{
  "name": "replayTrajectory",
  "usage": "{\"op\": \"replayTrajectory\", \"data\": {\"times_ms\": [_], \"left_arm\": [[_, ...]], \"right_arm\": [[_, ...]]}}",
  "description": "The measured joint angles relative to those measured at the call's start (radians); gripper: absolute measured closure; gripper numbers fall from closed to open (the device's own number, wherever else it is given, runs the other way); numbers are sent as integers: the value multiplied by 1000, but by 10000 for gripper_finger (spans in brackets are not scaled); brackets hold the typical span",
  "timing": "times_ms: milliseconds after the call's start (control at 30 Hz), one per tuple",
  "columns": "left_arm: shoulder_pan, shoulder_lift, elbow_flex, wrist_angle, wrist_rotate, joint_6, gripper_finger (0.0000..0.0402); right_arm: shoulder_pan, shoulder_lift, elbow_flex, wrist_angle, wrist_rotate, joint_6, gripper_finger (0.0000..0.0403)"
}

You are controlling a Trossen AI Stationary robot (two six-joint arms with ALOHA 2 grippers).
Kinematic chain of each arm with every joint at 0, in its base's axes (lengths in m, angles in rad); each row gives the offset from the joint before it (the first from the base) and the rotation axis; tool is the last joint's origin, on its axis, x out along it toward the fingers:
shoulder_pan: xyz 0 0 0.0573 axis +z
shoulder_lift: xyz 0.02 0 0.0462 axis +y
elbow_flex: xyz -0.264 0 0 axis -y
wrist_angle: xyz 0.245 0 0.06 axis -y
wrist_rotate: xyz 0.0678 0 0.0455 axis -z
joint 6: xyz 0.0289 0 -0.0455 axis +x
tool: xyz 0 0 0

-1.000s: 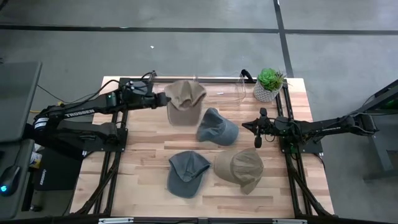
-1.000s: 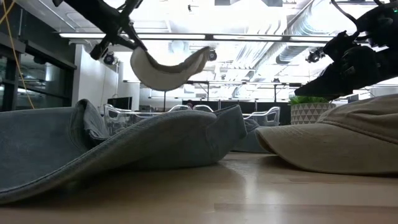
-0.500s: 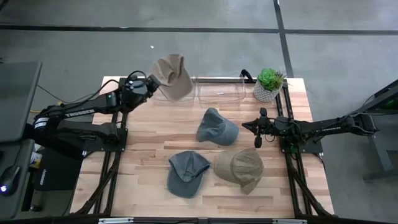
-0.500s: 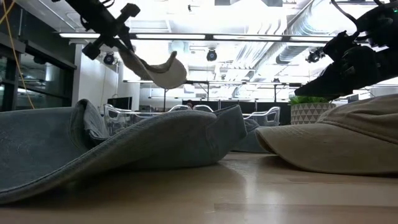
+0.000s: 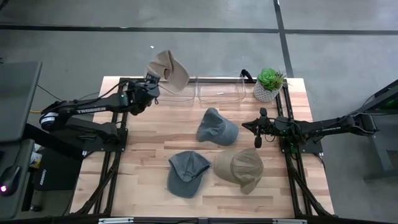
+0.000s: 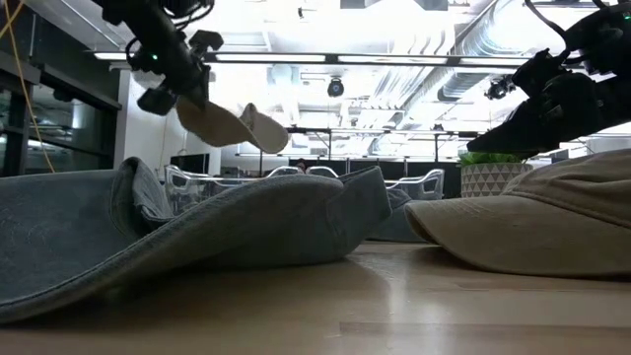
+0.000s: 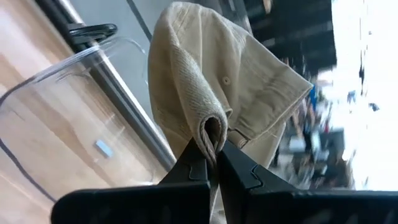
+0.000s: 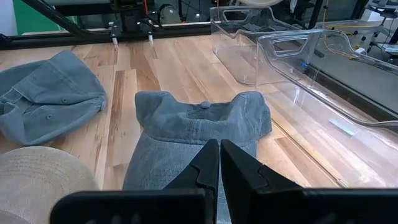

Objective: Pick & Place hat
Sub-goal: Put the top brown cap into the left transparent bin

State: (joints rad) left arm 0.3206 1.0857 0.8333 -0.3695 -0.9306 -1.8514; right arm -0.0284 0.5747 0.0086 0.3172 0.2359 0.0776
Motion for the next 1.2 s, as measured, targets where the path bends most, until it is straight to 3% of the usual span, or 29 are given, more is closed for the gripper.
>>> {"op": "replayTrajectory", "data": {"times_ms": [133,433,800,1200], "left_arm": [[0,50,0,4,3,-146,401],[-46,163,0,-4,-52,-244,401],[-47,276,0,-42,-68,-330,401],[-46,324,0,-43,-20,-347,400]], "right_arm": [[0,0,0,0,0,0,391],[0,0,0,0,0,0,391],[0,0,0,0,0,0,391],[0,0,0,0,0,0,391]]}}
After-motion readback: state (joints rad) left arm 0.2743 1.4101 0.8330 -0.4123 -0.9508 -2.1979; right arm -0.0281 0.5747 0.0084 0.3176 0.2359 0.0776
